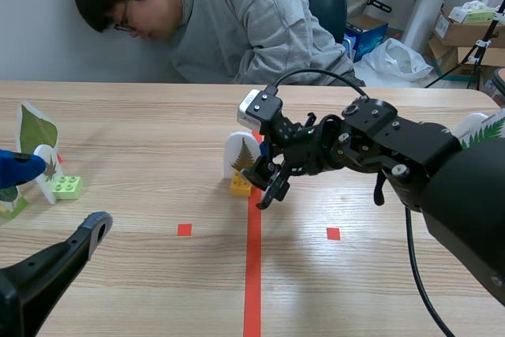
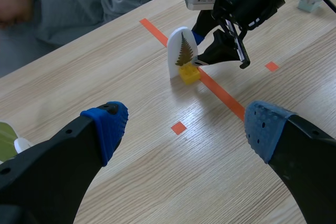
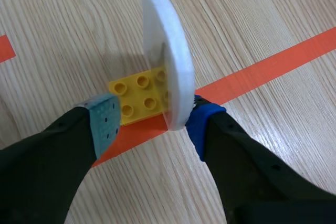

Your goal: Do the leaf sorting experiment

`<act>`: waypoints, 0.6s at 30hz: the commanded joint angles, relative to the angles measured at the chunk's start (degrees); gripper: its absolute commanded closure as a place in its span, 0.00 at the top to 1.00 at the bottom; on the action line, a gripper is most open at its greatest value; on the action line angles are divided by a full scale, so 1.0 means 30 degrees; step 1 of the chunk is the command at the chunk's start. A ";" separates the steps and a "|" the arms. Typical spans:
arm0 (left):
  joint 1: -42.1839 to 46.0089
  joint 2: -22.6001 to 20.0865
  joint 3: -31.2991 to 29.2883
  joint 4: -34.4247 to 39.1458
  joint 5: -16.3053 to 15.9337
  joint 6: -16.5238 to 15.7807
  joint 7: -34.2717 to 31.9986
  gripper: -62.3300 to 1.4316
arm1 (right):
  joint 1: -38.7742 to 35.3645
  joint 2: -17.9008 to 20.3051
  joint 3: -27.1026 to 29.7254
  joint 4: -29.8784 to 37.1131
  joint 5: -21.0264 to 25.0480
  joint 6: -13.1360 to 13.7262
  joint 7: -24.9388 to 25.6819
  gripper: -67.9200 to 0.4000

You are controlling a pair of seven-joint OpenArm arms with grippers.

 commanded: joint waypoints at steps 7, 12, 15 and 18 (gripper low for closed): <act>-0.0051 0.0044 0.0051 0.0029 -0.0204 0.0007 -0.0146 0.78 | 0.0444 0.0000 0.0131 0.0525 0.0146 -0.0007 0.0291 0.18; -0.0051 0.0044 0.0051 0.0029 -0.0204 0.0007 -0.0146 0.78 | 0.0444 0.0036 0.0131 0.0532 0.0146 0.0015 0.0270 0.17; -0.0051 0.0044 0.0051 0.0029 -0.0204 0.0007 -0.0146 0.78 | 0.0437 0.0058 0.0131 0.0532 0.0146 0.0080 0.0182 0.06; -0.0051 0.0044 0.0051 0.0029 -0.0204 0.0007 -0.0146 0.78 | 0.0437 0.0051 0.0131 0.0532 0.0146 0.0087 0.0109 0.06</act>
